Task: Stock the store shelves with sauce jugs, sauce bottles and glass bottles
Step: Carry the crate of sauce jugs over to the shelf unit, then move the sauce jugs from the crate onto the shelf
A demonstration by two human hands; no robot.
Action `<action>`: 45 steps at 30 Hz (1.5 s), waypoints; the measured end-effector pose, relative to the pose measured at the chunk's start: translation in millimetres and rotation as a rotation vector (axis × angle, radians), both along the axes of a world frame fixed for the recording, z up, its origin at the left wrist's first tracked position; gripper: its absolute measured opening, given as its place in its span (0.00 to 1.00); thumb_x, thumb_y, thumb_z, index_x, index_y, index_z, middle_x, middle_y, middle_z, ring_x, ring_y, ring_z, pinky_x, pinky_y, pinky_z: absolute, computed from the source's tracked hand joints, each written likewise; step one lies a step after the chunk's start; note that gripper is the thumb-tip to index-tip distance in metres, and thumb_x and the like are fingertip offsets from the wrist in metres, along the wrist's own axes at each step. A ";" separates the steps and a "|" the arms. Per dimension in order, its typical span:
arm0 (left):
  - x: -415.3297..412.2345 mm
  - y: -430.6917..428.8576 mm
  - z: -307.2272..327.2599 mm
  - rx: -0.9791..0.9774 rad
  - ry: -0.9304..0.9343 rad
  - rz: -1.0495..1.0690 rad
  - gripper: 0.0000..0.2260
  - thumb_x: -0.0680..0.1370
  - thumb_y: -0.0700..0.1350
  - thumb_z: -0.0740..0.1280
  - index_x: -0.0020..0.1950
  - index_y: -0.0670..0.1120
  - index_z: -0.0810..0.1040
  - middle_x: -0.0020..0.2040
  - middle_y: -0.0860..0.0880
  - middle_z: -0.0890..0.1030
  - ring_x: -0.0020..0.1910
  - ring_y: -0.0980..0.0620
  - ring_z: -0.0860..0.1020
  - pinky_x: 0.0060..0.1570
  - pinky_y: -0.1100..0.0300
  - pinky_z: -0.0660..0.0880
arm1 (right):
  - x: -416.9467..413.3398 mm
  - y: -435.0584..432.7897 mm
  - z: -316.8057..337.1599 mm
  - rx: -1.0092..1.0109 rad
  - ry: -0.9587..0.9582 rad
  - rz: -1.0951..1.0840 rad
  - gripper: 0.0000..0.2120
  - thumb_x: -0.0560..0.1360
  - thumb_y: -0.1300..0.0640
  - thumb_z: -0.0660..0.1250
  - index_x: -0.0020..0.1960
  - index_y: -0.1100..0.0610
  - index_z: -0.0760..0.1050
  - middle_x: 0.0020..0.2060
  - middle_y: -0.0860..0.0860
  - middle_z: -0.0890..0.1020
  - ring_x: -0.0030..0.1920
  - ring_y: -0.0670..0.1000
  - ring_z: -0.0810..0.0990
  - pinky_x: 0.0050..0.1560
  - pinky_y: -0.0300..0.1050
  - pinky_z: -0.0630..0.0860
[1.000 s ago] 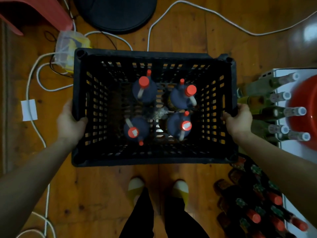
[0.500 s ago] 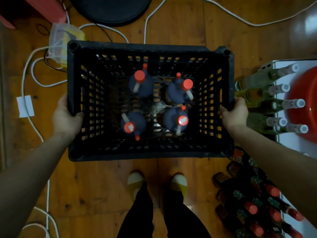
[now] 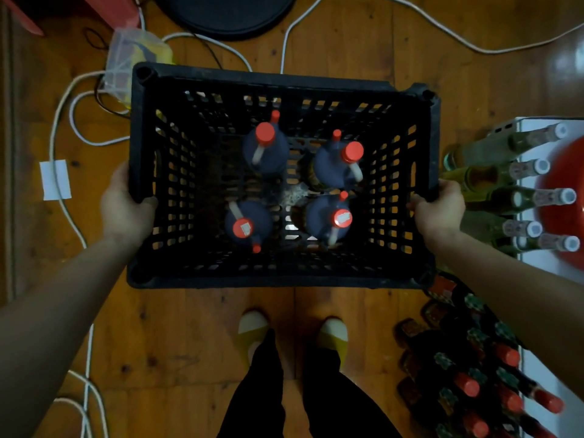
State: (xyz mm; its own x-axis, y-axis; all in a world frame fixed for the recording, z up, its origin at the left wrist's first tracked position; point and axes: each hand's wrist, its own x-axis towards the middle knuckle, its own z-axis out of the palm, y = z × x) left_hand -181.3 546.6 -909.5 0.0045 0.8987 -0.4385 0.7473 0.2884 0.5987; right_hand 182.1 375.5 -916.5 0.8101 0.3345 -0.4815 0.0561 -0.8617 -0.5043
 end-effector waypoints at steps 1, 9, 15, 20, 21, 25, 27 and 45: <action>-7.0 1.7 -1.0 -0.011 0.005 0.006 0.26 0.77 0.33 0.62 0.73 0.46 0.60 0.68 0.42 0.71 0.66 0.43 0.70 0.64 0.46 0.69 | -4.4 2.3 -0.7 -0.004 -0.003 0.013 0.20 0.75 0.62 0.65 0.65 0.61 0.65 0.59 0.60 0.77 0.59 0.58 0.77 0.62 0.56 0.73; -38.5 21.6 3.1 0.011 0.053 0.025 0.27 0.76 0.33 0.63 0.72 0.46 0.61 0.68 0.43 0.70 0.67 0.44 0.69 0.64 0.53 0.66 | -39.4 22.1 -9.3 0.021 -0.011 0.055 0.16 0.75 0.63 0.63 0.62 0.62 0.66 0.56 0.60 0.78 0.55 0.58 0.78 0.58 0.56 0.75; -38.1 23.1 0.5 0.029 0.122 0.009 0.27 0.76 0.33 0.63 0.73 0.44 0.59 0.69 0.41 0.70 0.68 0.43 0.68 0.67 0.50 0.66 | -43.2 22.5 -3.8 0.006 -0.028 0.072 0.16 0.76 0.63 0.62 0.63 0.62 0.65 0.57 0.60 0.77 0.56 0.59 0.77 0.59 0.53 0.75; -28.4 12.2 5.9 0.145 0.217 -0.106 0.30 0.76 0.43 0.65 0.74 0.44 0.56 0.71 0.40 0.65 0.70 0.41 0.65 0.68 0.44 0.65 | -48.7 24.9 13.9 -0.043 0.004 0.116 0.21 0.77 0.62 0.61 0.68 0.63 0.61 0.62 0.61 0.73 0.62 0.60 0.73 0.62 0.50 0.70; -21.4 2.7 12.4 0.185 0.217 -0.162 0.30 0.76 0.45 0.66 0.74 0.42 0.56 0.73 0.40 0.62 0.72 0.42 0.61 0.70 0.48 0.61 | -54.3 24.0 19.3 -0.026 -0.042 0.137 0.23 0.77 0.61 0.61 0.69 0.63 0.60 0.64 0.60 0.72 0.64 0.59 0.71 0.64 0.49 0.68; 7.0 -36.1 27.2 0.018 0.062 -0.281 0.36 0.72 0.60 0.67 0.73 0.42 0.61 0.73 0.40 0.61 0.73 0.43 0.59 0.70 0.50 0.59 | -100.6 12.6 40.9 0.154 -0.132 0.243 0.26 0.76 0.56 0.65 0.70 0.64 0.61 0.67 0.59 0.69 0.69 0.56 0.66 0.70 0.47 0.62; 17.1 -45.9 19.5 -0.122 0.060 -0.320 0.40 0.70 0.61 0.69 0.74 0.43 0.59 0.74 0.41 0.60 0.73 0.43 0.58 0.71 0.48 0.60 | -126.5 9.5 40.0 0.151 -0.035 0.235 0.31 0.73 0.52 0.68 0.71 0.62 0.61 0.67 0.57 0.68 0.69 0.54 0.65 0.68 0.45 0.63; 61.1 -76.0 14.8 -0.091 0.006 0.086 0.28 0.75 0.36 0.66 0.73 0.45 0.61 0.61 0.42 0.76 0.52 0.55 0.71 0.43 0.74 0.63 | -149.8 16.0 5.8 0.155 0.163 0.129 0.19 0.73 0.60 0.69 0.63 0.60 0.72 0.52 0.55 0.80 0.51 0.47 0.76 0.50 0.33 0.69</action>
State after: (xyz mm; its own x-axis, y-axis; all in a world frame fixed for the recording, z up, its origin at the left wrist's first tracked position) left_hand -120.3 470.6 -894.8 -0.0735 0.8524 -0.5177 0.7211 0.4040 0.5628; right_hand 32.3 391.4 -910.7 0.6719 0.5100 -0.5370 0.0677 -0.7643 -0.6412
